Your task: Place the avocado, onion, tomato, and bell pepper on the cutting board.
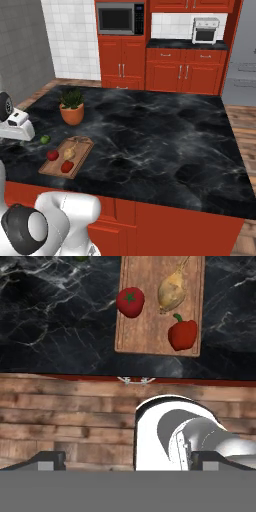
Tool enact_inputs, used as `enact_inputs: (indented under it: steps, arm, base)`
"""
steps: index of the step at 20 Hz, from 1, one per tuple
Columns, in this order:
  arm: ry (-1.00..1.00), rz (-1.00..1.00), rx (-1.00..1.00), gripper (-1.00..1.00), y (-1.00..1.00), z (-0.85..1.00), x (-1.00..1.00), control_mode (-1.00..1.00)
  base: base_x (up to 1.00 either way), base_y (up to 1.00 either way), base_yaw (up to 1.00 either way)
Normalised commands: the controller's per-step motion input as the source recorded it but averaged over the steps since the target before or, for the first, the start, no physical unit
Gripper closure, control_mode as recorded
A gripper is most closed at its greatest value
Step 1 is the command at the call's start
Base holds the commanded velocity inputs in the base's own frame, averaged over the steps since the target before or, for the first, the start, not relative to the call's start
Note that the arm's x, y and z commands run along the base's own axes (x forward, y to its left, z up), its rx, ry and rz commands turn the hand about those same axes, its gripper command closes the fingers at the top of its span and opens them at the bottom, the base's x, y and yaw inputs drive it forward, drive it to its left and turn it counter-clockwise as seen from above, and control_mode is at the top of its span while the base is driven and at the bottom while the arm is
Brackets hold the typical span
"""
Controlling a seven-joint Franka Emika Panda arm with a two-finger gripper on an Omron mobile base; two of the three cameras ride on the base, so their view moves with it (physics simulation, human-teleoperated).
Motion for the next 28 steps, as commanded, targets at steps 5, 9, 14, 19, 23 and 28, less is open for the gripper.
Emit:
enact_inputs:
  steps: [5, 9, 14, 19, 23, 28]
  arm:
    - [-0.07, 0.02, 0.00, -1.00, 0.15, 0.00, 0.22, -1.00]
    - [0.00, 0.05, 0.01, -1.00, 0.10, 0.01, 0.55, -1.00]
    - [0.00, 0.09, 0.03, -1.00, 0.15, 0.25, 0.49, -1.00]
    - [0.08, 0.10, 0.00, -1.00, 0.13, 0.01, 0.83, -1.00]
    - [0.00, 0.09, -0.04, -1.00, 0.12, -0.04, 0.76, -1.00]
    - [0.00, 0.02, -0.10, -1.00, 0.37, -0.01, 0.39, -1.00]
  base:
    - [0.00, 0.00, 0.00]
    - [0.00, 0.00, 0.00]
    - [0.00, 0.00, 0.00]
    - [0.00, 0.00, 0.00]
    - [0.00, 0.00, 0.00]
    - [0.00, 0.00, 0.00]
